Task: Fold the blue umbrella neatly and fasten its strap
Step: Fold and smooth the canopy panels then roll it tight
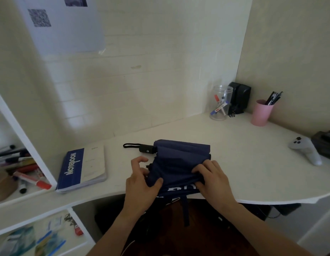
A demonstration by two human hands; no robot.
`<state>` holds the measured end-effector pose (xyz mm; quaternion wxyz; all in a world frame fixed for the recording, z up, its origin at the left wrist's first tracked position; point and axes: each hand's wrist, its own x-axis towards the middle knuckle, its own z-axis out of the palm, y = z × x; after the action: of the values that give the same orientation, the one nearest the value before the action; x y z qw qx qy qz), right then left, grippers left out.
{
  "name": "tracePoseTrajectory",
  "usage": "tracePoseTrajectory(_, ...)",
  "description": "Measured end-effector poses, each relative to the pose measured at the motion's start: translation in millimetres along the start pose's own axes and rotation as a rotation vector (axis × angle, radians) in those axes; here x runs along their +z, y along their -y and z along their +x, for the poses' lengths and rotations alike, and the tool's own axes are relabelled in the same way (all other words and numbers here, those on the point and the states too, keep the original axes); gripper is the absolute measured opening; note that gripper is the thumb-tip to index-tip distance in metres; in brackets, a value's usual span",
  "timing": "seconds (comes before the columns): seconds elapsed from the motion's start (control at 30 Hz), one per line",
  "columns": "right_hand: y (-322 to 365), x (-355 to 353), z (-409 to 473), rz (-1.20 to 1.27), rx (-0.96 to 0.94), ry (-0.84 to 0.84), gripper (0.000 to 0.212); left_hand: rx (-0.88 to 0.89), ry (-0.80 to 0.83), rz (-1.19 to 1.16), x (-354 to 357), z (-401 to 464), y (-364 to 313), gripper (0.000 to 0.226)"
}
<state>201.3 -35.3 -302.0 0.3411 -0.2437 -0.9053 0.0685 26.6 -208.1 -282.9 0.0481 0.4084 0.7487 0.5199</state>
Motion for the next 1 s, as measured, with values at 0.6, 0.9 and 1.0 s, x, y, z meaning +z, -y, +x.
tracePoseTrajectory(0.6,-2,-25,-11,0.192,0.095,0.04,0.012,-0.207,0.064,-0.141,22,11,-6,0.033)
tracePoseTrajectory(0.9,5,-17,3,0.602,0.484,0.059,0.072,-0.196,0.082,-0.109,19,20,-1,0.013)
tracePoseTrajectory(1.0,1,-15,10,0.711,0.527,0.049,0.05,-0.208,0.098,-0.065,18,24,-2,0.007)
